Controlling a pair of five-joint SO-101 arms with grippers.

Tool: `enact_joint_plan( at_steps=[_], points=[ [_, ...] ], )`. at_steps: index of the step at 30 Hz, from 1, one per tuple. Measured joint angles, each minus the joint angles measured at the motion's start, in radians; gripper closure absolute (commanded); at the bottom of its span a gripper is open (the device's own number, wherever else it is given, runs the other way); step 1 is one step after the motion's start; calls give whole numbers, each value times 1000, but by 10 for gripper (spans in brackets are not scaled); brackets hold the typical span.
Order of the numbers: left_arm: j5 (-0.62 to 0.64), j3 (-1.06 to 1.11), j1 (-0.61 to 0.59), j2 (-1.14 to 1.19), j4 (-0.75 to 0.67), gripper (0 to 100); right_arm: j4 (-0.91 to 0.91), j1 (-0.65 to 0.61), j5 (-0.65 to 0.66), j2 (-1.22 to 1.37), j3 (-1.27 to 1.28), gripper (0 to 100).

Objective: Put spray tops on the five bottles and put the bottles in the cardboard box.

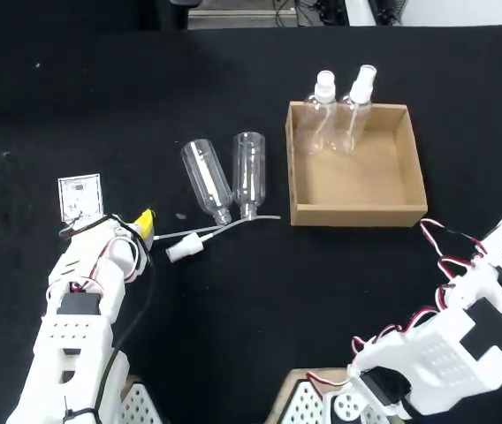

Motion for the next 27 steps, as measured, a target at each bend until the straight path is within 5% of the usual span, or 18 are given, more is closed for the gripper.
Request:
enact_joint_plan(
  at_steps=[27],
  points=[
    [0, 0, 6, 0, 0, 791, -158, 0, -40, 115, 0, 649]
  ],
)
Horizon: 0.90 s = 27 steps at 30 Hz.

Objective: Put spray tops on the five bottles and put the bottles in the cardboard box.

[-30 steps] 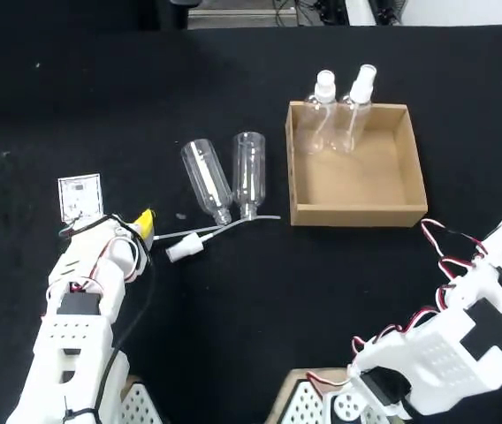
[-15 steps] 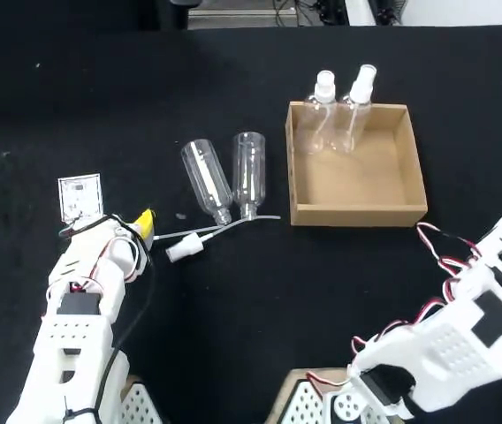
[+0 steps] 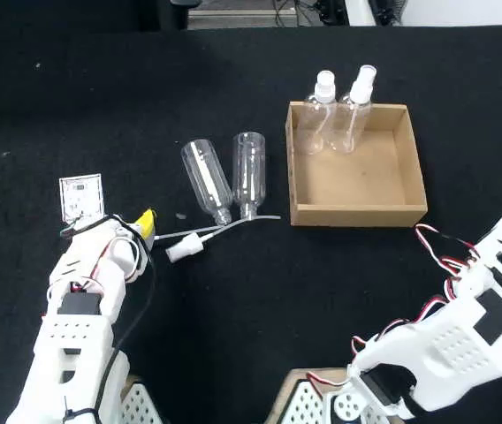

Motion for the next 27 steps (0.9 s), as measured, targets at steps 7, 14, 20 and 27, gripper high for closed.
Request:
enact_joint_plan(
  at_steps=[7, 14, 20, 27],
  points=[
    [0, 0, 0, 0, 0, 791, 38, 0, -8, -28, 0, 649],
    [0, 0, 0, 0, 0, 791, 92, 0, -8, -91, 0, 649],
    [0, 0, 0, 0, 0, 791, 91, 0, -8, -87, 0, 649],
    [0, 0, 0, 0, 0, 791, 3, 0, -8, -68, 0, 649]
  ],
)
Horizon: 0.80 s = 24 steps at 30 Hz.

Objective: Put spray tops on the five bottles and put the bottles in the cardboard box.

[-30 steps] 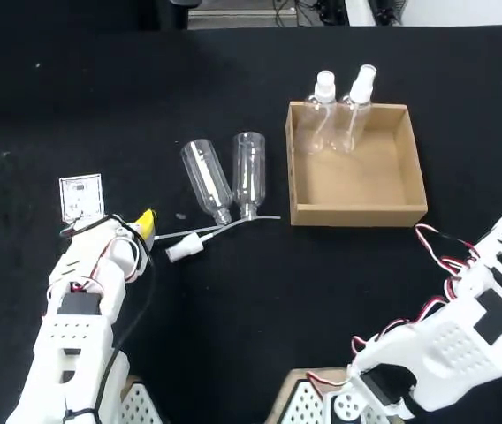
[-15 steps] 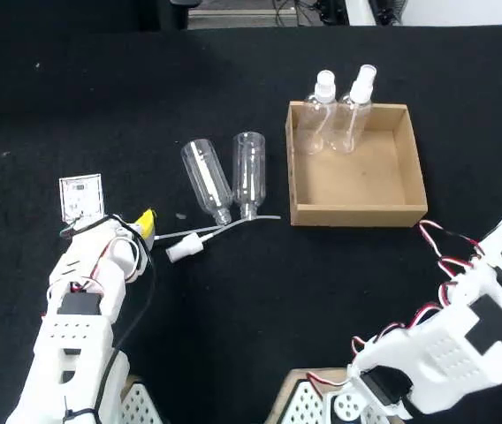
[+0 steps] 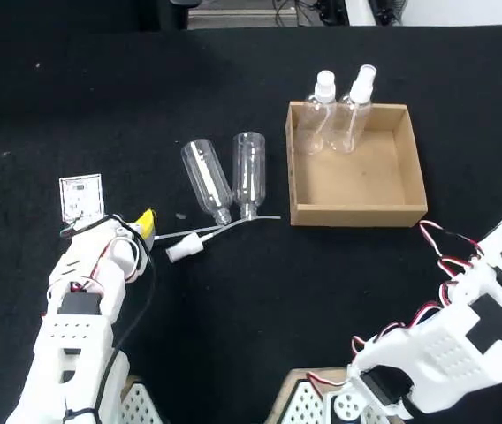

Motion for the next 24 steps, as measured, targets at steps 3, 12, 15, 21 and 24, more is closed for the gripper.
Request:
enact_joint_plan(
  at_steps=[3, 12, 15, 21, 24],
  points=[
    [0, 0, 0, 0, 0, 791, -5, 0, 0, 2, 0, 649],
    [0, 0, 0, 0, 0, 791, -5, 0, 0, 2, 0, 750],
    [0, 0, 0, 0, 0, 791, -5, 0, 0, 2, 0, 920],
    [0, 0, 0, 0, 0, 791, -5, 3, 2, 2, 5, 979],
    [0, 0, 0, 0, 0, 791, -15, 12, 0, 0, 11, 988]
  ],
)
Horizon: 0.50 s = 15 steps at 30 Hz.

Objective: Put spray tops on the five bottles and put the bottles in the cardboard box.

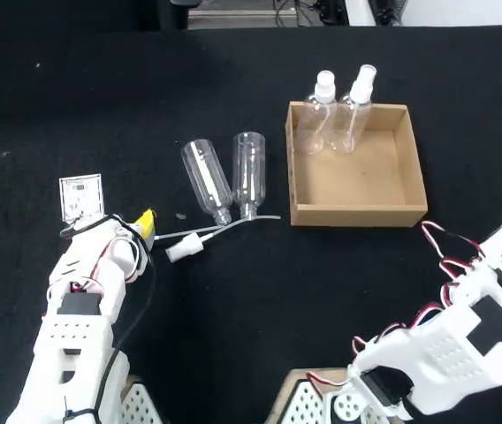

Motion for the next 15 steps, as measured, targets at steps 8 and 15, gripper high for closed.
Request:
enact_joint_plan(
  at_steps=[8, 15],
  points=[
    [0, 0, 0, 0, 0, 791, 0, 3, -3, -9, 8, 988],
    [0, 0, 0, 0, 0, 791, 255, -29, -3, -276, 51, 988]
  ],
)
